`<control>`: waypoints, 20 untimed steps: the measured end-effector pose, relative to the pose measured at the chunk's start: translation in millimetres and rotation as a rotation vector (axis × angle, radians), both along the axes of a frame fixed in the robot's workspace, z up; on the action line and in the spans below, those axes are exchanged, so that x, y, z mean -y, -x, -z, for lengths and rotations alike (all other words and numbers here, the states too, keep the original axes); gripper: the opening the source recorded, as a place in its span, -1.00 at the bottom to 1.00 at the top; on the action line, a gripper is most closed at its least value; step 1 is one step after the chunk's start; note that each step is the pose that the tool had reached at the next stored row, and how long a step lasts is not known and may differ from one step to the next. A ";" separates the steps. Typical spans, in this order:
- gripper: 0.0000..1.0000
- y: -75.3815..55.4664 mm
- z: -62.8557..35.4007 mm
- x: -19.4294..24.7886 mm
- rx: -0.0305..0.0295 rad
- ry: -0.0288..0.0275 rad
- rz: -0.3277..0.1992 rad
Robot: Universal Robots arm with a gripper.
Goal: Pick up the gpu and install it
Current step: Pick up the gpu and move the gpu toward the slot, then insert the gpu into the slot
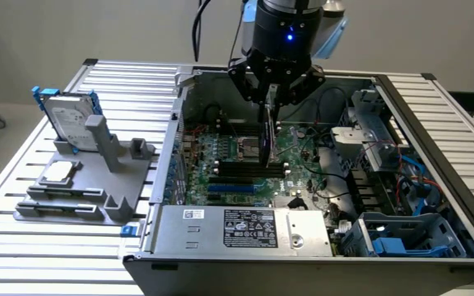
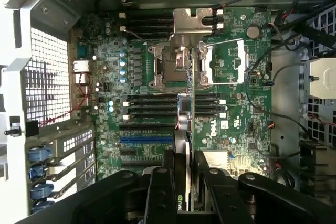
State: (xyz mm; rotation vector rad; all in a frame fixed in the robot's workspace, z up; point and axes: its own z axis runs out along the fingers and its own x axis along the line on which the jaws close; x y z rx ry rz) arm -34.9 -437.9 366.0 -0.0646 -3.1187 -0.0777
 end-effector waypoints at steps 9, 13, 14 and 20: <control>-0.47 0.0 0.0 0.0 0.0000 0.0000 0.000; -0.47 0.0 0.0 0.0 0.0000 0.0000 0.000; -0.47 0.0 0.0 0.0 0.0000 0.0000 0.000; -0.47 0.0 0.0 0.0 0.0000 0.0000 0.000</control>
